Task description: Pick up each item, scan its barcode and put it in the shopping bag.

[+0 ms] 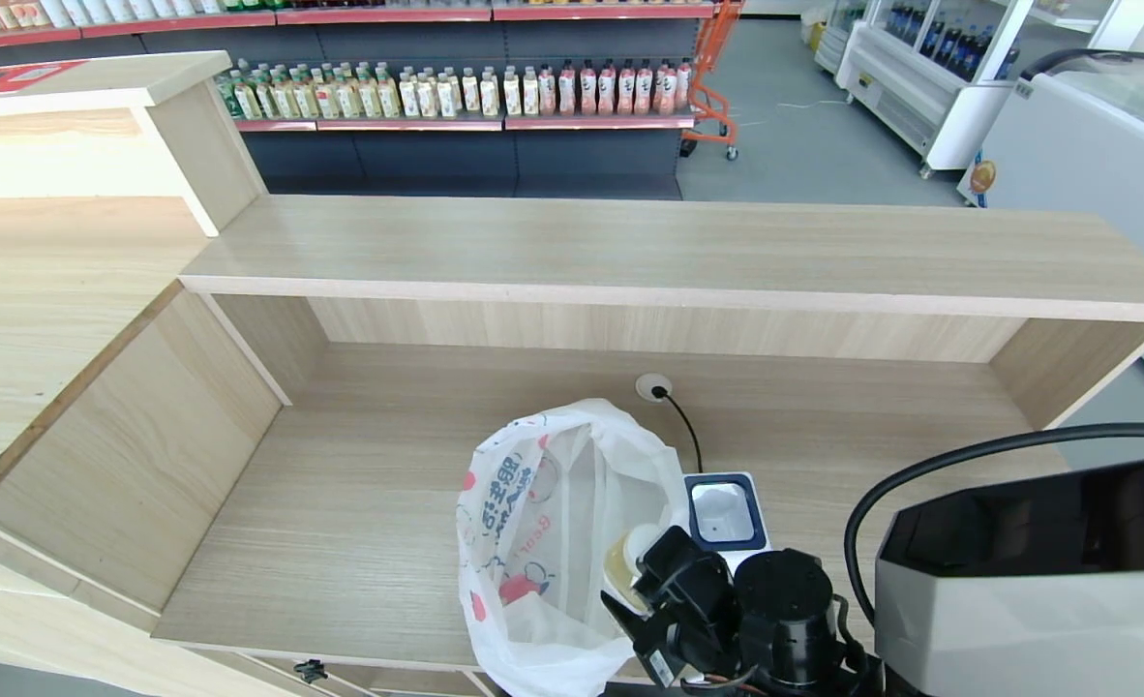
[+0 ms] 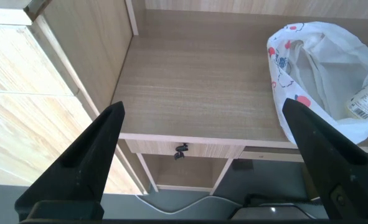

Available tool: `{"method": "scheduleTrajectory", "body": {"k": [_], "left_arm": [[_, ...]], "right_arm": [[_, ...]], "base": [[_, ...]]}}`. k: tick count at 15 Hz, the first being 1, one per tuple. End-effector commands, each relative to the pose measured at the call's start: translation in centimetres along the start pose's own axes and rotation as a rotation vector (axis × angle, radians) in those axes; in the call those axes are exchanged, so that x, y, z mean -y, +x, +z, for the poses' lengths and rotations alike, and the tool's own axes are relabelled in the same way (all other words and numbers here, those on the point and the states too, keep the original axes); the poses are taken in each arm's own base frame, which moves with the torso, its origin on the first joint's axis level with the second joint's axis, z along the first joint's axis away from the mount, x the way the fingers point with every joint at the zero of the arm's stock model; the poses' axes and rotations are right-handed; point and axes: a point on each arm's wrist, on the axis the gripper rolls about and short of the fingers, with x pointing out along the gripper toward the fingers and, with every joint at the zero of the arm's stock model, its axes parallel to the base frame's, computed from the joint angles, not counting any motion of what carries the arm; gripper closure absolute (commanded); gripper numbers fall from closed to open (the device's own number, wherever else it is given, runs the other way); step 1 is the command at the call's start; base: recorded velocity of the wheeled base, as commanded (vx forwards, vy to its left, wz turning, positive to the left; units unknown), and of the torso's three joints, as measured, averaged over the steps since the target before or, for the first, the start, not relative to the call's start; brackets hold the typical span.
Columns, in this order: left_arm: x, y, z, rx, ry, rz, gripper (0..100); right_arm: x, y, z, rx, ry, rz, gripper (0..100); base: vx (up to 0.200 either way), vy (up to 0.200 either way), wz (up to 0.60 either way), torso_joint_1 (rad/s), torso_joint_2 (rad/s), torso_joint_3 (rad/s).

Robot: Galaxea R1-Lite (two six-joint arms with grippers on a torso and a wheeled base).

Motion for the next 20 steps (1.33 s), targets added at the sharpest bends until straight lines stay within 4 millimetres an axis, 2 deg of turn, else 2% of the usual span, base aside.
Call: {"method": "scheduleTrajectory", "body": {"k": [1, 10, 11, 16, 20], "left_arm": [[0.0, 0.0, 0.0, 0.001, 0.001, 0.0, 0], [0.0, 0.0, 0.0, 0.001, -0.001, 0.001, 0], [0.0, 0.0, 0.0, 0.001, -0.001, 0.001, 0], [0.0, 0.0, 0.0, 0.001, 0.001, 0.0, 0], [0.0, 0.0, 0.0, 0.001, 0.001, 0.0, 0]], "right_arm": [[-0.1, 0.1, -0.2, -0.004, 0.002, 0.002, 100], [-0.4, 0.0, -0.5, -0.02, 0.01, 0.012, 100], [-0.4, 0.0, -0.6, -0.021, 0.01, 0.012, 0], [-0.7, -0.1, -0.4, -0.014, 0.015, 0.021, 0], [-0.5, -0.7, 0.9, 0.025, 0.021, 0.02, 0]], "base": [[0.0, 0.0, 0.0, 0.0, 0.0, 0.0], [0.0, 0.0, 0.0, 0.0, 0.0, 0.0], [0.0, 0.0, 0.0, 0.0, 0.0, 0.0], [0.0, 0.0, 0.0, 0.0, 0.0, 0.0], [0.0, 0.0, 0.0, 0.0, 0.0, 0.0]]}}
